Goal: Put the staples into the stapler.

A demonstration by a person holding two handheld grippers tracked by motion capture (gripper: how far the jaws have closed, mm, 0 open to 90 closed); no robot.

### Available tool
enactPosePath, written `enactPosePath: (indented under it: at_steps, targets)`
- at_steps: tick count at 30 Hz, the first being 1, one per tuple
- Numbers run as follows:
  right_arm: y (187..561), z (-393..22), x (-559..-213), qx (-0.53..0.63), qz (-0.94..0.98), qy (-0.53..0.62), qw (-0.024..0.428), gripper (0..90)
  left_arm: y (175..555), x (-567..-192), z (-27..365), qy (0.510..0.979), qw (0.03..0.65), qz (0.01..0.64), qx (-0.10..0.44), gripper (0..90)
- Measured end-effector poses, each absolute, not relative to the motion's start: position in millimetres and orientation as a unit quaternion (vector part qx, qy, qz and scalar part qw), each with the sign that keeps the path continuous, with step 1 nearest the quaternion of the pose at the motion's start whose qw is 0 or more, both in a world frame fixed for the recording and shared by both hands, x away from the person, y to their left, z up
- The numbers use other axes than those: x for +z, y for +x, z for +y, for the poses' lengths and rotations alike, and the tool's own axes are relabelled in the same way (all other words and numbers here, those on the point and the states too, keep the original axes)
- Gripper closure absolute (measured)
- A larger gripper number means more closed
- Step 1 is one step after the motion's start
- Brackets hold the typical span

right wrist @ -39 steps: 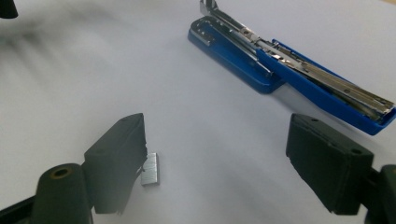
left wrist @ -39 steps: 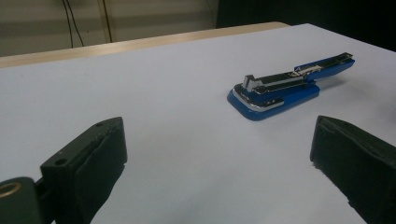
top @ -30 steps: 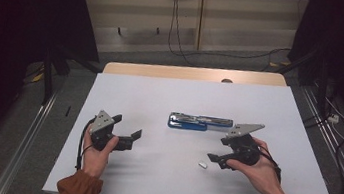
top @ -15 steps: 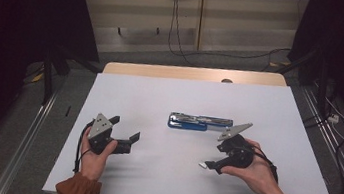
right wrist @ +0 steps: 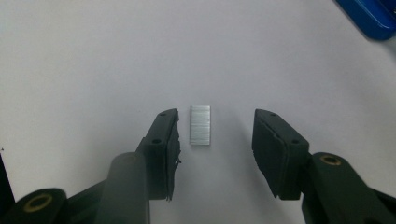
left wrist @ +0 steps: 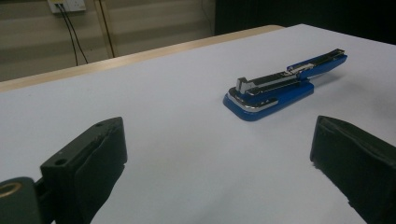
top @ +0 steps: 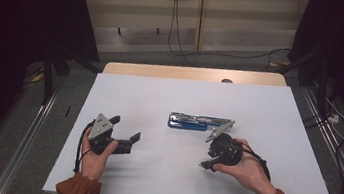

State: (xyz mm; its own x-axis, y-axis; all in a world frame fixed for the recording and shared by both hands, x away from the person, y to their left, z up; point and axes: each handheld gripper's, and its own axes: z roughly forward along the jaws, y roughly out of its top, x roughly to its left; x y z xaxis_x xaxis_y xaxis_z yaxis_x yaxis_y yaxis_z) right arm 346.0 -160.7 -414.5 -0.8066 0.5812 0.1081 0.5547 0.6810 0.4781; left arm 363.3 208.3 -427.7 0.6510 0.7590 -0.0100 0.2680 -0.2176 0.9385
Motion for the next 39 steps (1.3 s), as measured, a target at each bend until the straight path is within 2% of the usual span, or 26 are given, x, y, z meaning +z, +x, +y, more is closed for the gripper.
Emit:
enactPosePath:
  at_steps: [5, 17, 30, 39]
  targets:
    - [350, -157, -417, 0.237, 0.922, 0.307, 0.019, 53.1, 363, -429, 207, 0.746, 0.520, 0.345, 0.233, 3.9]
    - [353, -149, -422, 0.212, 0.933, 0.291, 0.002, 64.9, 364, -429, 207, 0.748, 0.519, 0.343, 0.233, 3.9]
    - [354, -145, -424, 0.202, 0.940, 0.275, 0.004, 70.2, 364, -430, 206, 0.748, 0.518, 0.344, 0.232, 3.9]
    - [353, -144, -424, 0.201, 0.942, 0.267, 0.001, 77.4, 365, -430, 207, 0.747, 0.518, 0.346, 0.233, 3.9]
